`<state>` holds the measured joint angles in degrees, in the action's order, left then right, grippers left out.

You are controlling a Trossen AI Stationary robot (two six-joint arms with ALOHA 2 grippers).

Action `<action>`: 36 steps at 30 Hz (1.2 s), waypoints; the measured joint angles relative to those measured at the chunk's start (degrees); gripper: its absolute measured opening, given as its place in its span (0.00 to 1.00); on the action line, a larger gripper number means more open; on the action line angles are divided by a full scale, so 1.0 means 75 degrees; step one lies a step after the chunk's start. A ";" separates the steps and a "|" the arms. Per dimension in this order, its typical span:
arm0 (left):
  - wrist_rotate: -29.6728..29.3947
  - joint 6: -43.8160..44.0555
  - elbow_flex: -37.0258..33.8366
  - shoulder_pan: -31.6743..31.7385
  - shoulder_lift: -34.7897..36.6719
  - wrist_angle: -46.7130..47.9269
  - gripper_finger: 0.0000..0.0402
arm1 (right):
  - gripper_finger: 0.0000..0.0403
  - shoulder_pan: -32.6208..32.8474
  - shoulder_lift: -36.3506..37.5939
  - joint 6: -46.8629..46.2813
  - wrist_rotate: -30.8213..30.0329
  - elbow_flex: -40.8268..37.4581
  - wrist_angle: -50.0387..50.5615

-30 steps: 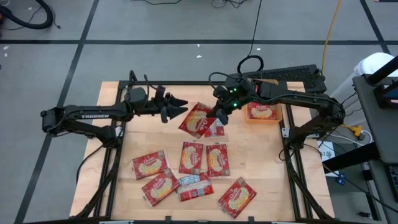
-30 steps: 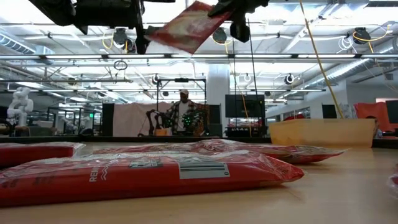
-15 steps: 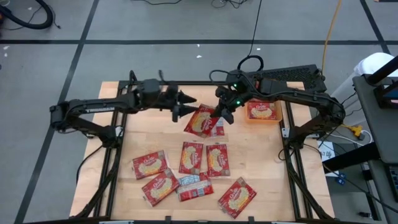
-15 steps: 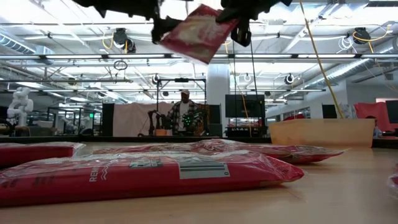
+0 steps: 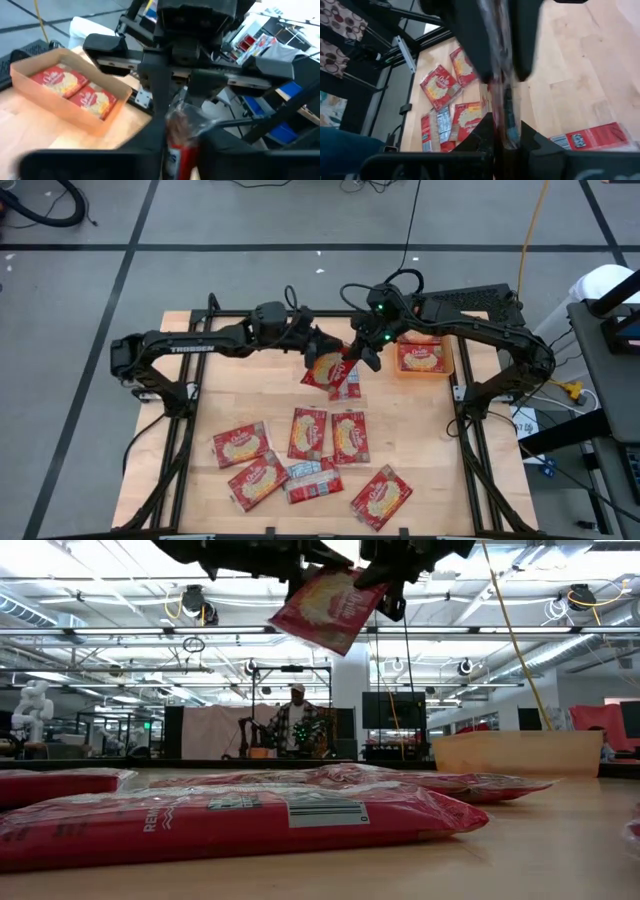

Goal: Sort popcorn bags into baskets
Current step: Put the red popcorn bag into the orange bin

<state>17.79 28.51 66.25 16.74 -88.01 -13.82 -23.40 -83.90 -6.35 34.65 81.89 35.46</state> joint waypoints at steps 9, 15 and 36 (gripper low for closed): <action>0.0027 0.0284 -0.0007 0.0635 0.0092 0.0040 0.02 | 0.19 -0.0829 0.0282 0.0361 0.0019 0.0000 0.0087; -0.0008 0.0549 -0.0008 0.1438 0.0555 -0.0235 0.01 | 0.30 -0.1668 0.0867 0.0463 0.0020 0.0000 0.0398; -0.2437 0.0923 -0.0011 0.1765 0.0511 -0.5123 0.01 | 0.36 -0.2741 0.1751 -0.0066 0.1050 -0.0946 -0.2173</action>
<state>-0.49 35.43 66.17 29.98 -84.18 -52.24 -43.96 -70.76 -6.84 42.53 74.79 19.16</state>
